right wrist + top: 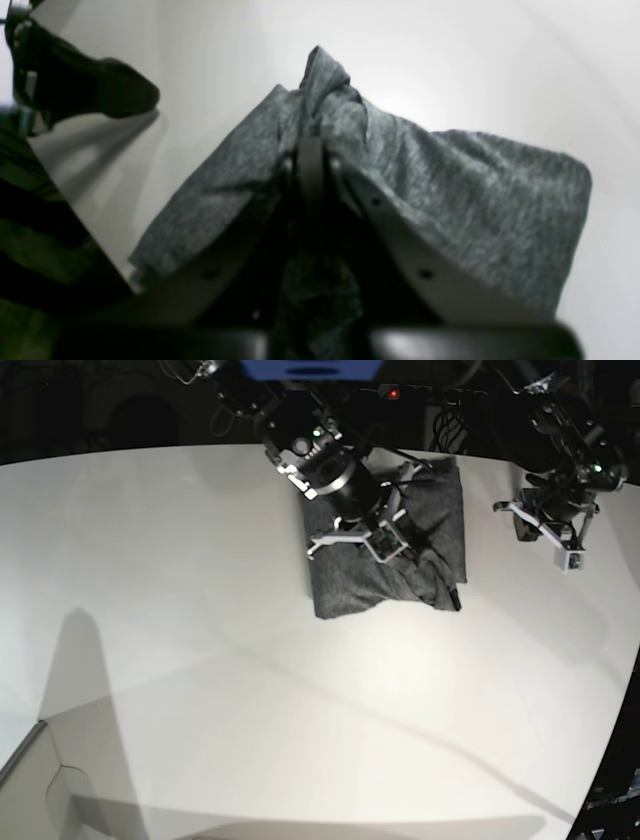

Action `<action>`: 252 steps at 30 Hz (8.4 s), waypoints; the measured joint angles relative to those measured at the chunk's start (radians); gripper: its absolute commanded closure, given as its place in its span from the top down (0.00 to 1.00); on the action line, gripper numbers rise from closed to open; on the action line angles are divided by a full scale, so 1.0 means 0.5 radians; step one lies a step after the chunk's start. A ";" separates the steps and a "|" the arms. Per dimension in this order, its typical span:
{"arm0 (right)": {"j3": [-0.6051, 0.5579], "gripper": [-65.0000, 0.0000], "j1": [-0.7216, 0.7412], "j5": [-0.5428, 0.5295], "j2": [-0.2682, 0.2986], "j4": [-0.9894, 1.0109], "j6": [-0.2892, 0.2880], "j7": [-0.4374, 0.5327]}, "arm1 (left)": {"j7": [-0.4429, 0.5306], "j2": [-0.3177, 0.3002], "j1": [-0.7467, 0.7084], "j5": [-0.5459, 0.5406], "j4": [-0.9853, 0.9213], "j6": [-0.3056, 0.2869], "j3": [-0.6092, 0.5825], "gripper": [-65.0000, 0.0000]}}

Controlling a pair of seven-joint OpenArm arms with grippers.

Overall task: Layout the t-shirt on the table in an organized manner, then fold the t-shirt properly
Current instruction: 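Press the folded end down onto the shirt stack with the right gripper, then open the right gripper and release the folded end, then raise the right gripper and move it away from the shirt, then move the left gripper to the shirt's folded edge and grasp it, then tuck the grasped edge under the shirt stack with the left gripper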

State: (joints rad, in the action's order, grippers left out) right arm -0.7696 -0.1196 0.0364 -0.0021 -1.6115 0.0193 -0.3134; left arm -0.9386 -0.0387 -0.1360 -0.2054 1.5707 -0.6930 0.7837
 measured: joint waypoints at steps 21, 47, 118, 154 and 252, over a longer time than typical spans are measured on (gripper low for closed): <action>-0.358 0.00 -0.026 -0.060 0.042 -0.144 -0.180 0.005 | 0.001 -0.056 0.021 -0.001 0.000 0.000 0.004 0.00; -0.606 0.18 0.150 -0.086 0.082 0.356 -0.280 0.006 | 0.001 -0.106 0.061 0.000 0.001 0.000 0.188 0.00; -0.043 0.00 0.384 -0.006 -0.022 0.275 -0.187 0.012 | -0.115 -0.248 0.003 -0.008 0.002 -0.014 0.496 0.05; 1.884 0.47 -0.140 0.003 0.274 -0.127 -0.608 0.002 | -0.120 0.186 -0.044 -0.386 0.072 -0.002 -0.272 1.00; 2.772 0.47 -0.249 0.016 0.274 -0.237 -0.622 0.000 | 0.642 0.212 1.830 0.021 -1.859 -0.014 -3.262 0.01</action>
State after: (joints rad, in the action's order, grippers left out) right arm 0.6163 -0.2443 0.0444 0.1349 -1.7302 -0.2916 -0.3134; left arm -0.6174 0.0673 0.7788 -0.1947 0.6411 -0.7002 -0.8471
